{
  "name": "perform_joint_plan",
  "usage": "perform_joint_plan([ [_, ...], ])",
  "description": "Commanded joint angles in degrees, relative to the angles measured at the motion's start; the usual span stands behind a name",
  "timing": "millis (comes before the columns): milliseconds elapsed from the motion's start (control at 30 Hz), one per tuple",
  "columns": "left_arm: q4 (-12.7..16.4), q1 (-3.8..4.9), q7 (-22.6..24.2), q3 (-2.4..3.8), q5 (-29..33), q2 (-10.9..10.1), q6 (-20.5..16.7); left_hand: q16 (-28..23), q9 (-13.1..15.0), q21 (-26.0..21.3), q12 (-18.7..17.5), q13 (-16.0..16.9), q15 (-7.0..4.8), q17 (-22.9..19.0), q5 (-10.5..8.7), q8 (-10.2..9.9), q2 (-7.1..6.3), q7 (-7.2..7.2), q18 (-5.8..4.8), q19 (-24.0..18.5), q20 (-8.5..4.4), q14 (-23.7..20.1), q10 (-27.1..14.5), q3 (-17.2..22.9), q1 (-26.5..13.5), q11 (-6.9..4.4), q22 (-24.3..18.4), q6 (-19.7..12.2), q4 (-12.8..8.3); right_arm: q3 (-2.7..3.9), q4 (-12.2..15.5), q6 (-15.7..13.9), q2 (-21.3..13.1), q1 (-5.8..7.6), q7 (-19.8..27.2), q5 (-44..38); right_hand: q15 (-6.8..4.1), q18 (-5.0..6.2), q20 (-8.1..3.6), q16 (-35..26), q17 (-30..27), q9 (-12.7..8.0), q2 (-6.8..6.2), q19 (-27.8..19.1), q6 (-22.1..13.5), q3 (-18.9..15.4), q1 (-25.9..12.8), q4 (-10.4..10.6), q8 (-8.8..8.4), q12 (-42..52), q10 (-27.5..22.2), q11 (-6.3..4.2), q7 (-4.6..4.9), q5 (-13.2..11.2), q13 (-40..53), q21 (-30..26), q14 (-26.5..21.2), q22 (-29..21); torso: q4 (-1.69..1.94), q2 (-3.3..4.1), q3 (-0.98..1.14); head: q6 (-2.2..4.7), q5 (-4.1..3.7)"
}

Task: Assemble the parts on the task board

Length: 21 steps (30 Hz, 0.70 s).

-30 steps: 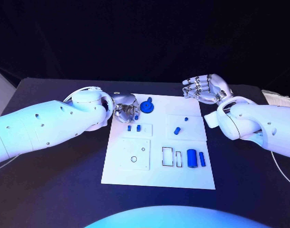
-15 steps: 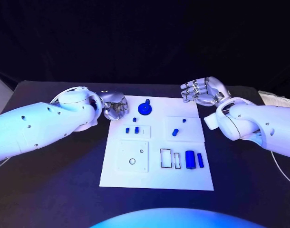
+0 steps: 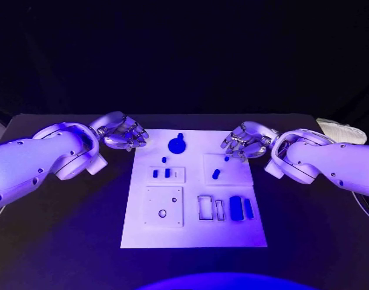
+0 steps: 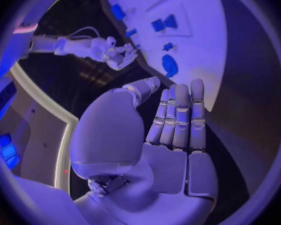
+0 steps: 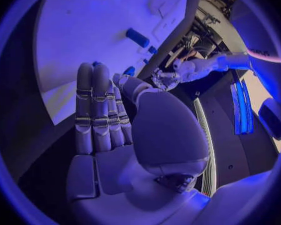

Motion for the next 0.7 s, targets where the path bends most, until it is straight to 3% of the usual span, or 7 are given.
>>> perform_joint_plan([
  [33,1.6,-0.58,9.8,0.05,28.0,-1.3,3.0,-0.5,0.0,-0.9,0.5,-0.1,0.12,-0.2,-0.24,0.2,-0.05,-0.08,0.81,0.5,0.08,0.2,-0.7,-1.5,-0.8,0.05,-0.8,-0.5,0.6,0.01,1.2,-1.1,-0.1,-0.04,-7.4,-18.2,-0.29,0.61,-0.06,5.2,4.0,0.0,-0.85,1.4,0.3,1.7,-0.8,0.7,-0.41,-0.4,0.4,-0.52,-0.52,-0.3,0.1,2.5,1.0,1.9,-0.04,0.05,-0.03,0.32,-0.62],
  [67,1.9,-0.75,10.6,0.06,29.3,-1.7,3.4,-1.0,0.0,-1.6,0.8,-0.2,0.20,-0.3,-0.28,0.4,-0.11,-0.08,0.82,0.6,0.13,-0.2,-0.9,-2.3,-0.9,0.01,-1.4,-0.5,0.9,0.01,1.4,-2.2,-0.1,-0.05,-8.1,-19.6,-0.23,0.65,-0.10,5.9,4.5,0.0,-0.92,1.5,0.3,1.9,-0.9,0.9,-0.40,-0.3,0.5,-0.48,-0.60,-0.4,0.2,2.8,1.1,2.2,0.00,0.03,-0.04,0.32,-0.77],
  [133,2.6,-1.11,12.2,0.06,31.4,-2.5,4.1,-1.7,0.1,-2.4,1.0,-0.3,0.23,-0.6,-0.27,0.5,-0.03,-0.10,0.80,0.6,0.17,-0.9,-1.2,-2.9,-0.5,0.11,-2.0,-0.6,1.0,0.01,2.0,-4.4,-0.1,-0.07,-9.5,-22.3,-0.30,-0.17,-0.08,9.0,6.7,0.1,-1.54,3.2,0.3,2.8,-1.2,1.4,-0.42,-0.3,0.5,-0.53,-0.63,-0.5,0.2,8.3,0.8,7.7,0.05,0.00,-0.06,0.39,-0.97],
  [300,3.9,-1.77,14.5,0.07,33.6,-3.7,4.6,-2.7,0.1,-3.7,1.4,-0.5,0.29,-1.0,-0.21,0.8,0.28,-0.10,0.80,0.6,0.21,-1.4,-1.3,-3.5,0.1,0.13,-3.0,-0.6,1.2,0.01,3.1,-7.9,-0.2,-0.37,-12.0,-26.6,-0.01,-2.13,0.20,22.8,17.1,0.6,-2.73,7.0,0.0,4.2,-1.7,2.4,-0.34,-0.4,-1.0,-0.29,-0.71,-0.8,0.1,20.2,2.2,20.0,0.11,0.01,-0.18,0.60,-1.33],
  [467,5.0,-2.37,15.9,0.08,34.3,-4.4,4.5,-2.9,0.1,-3.9,1.5,-0.5,0.27,-1.1,-0.19,0.9,0.40,-0.12,0.81,0.7,0.20,-1.5,-1.3,-3.6,0.4,0.10,-3.2,-0.6,1.1,0.01,4.2,-7.9,-0.3,-0.75,-13.3,-28.7,0.34,-3.58,0.45,33.9,25.2,1.1,-4.07,9.4,-0.5,4.8,-2.2,3.5,-0.25,-0.5,-2.2,-0.05,-0.57,-1.0,0.1,29.1,3.0,29.3,0.02,0.02,-0.21,0.71,-1.60],
  [700,5.8,-2.84,16.5,0.08,34.5,-4.8,4.4,-3.0,0.1,-4.1,1.6,-0.6,0.25,-1.1,-0.18,1.0,0.52,-0.11,0.81,0.7,0.18,-1.5,-1.3,-3.6,0.7,0.09,-3.4,-0.6,1.0,0.01,5.5,-6.7,-0.3,-1.30,-14.5,-30.6,0.64,-4.25,0.79,39.4,29.0,1.5,-5.07,10.3,-0.9,4.6,-2.5,4.3,-0.13,-0.5,-3.8,0.27,-0.46,-0.9,0.1,33.3,3.1,33.7,0.10,0.00,-0.14,0.64,-1.65],
])
